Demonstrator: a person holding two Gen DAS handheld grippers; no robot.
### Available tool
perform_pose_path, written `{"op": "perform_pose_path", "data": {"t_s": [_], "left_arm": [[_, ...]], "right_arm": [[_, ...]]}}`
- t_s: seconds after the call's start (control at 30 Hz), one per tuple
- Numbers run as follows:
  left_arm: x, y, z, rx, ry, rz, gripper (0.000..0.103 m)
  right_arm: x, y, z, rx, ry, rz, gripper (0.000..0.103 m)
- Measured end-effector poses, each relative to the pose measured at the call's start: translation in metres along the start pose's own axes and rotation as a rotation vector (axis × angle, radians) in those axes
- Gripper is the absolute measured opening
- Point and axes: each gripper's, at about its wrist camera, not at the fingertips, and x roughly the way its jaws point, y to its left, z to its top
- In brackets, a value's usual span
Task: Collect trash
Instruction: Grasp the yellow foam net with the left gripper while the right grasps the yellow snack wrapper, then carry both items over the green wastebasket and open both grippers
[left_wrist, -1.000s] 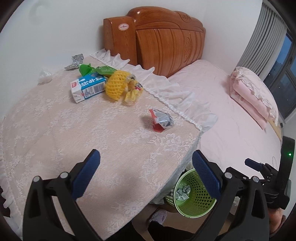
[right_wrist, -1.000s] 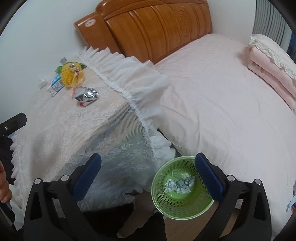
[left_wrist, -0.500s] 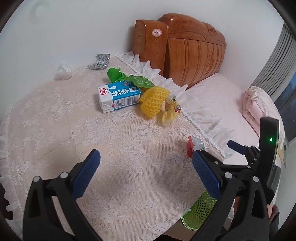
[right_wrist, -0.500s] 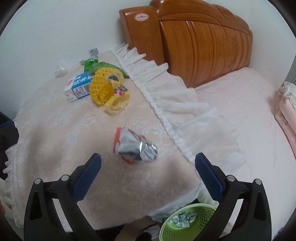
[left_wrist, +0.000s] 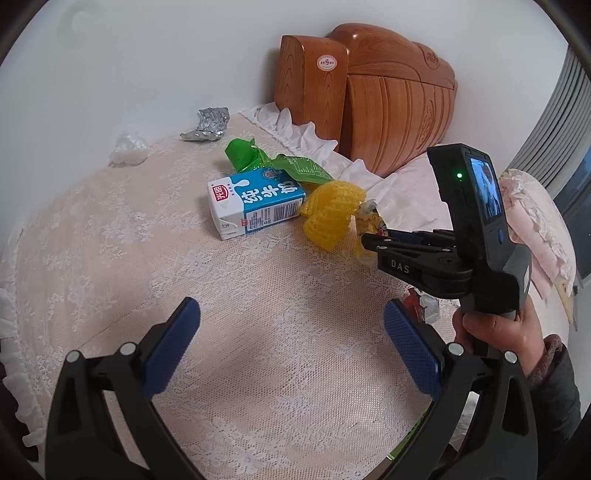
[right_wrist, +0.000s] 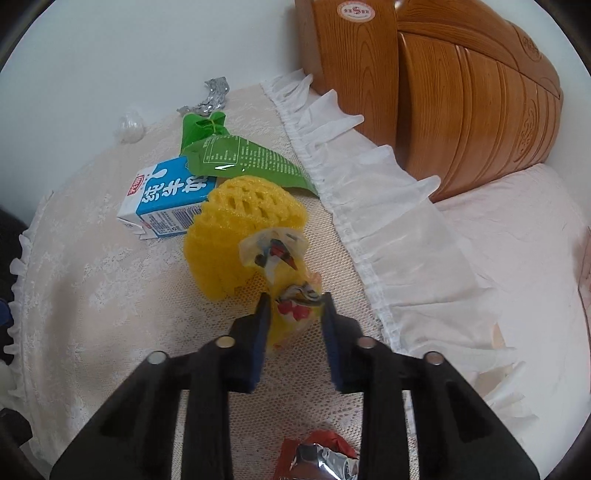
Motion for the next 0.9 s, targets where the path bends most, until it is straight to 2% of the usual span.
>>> {"op": "perform_pose_path", "data": {"t_s": [0.07,0.17,0.4,0.57,0.67,0.73,0.8,0.9], "left_arm": [[0.004,-0.002,0.004,0.023,-0.003,-0.004,0.095],[0.013,-0.011,0.013,0.093,-0.023,0.0,0.095],[0.056,-0.044,0.045,0.271,-0.044,0.028,0.095],[0.098,-0.075,0.063,0.368,-0.026,0.053,0.089],[0.125,-0.092,0.066,0.415,0.012,0.08,0.08],[0.139,-0.097,0.064,0.439,0.04,0.107,0.07],[0.149,-0.099,0.063,0.444,0.07,0.128,0.048],[0.147,-0.094,0.061,0.416,0.071,0.137,0.031]], "right_arm": [[-0.005,-0.003,-0.005,0.03,-0.012,0.034,0.017],[-0.024,-0.014,-0.01,0.093,-0.05,0.082,0.016],[-0.08,-0.041,-0.023,0.193,-0.149,0.054,0.016],[-0.105,-0.068,-0.045,0.296,-0.159,0.047,0.017],[-0.12,-0.081,-0.065,0.342,-0.164,0.033,0.017],[-0.126,-0.086,-0.077,0.363,-0.168,0.024,0.017],[-0.133,-0.09,-0.088,0.38,-0.168,0.015,0.017],[-0.138,-0.094,-0.1,0.398,-0.168,0.004,0.017]]}}
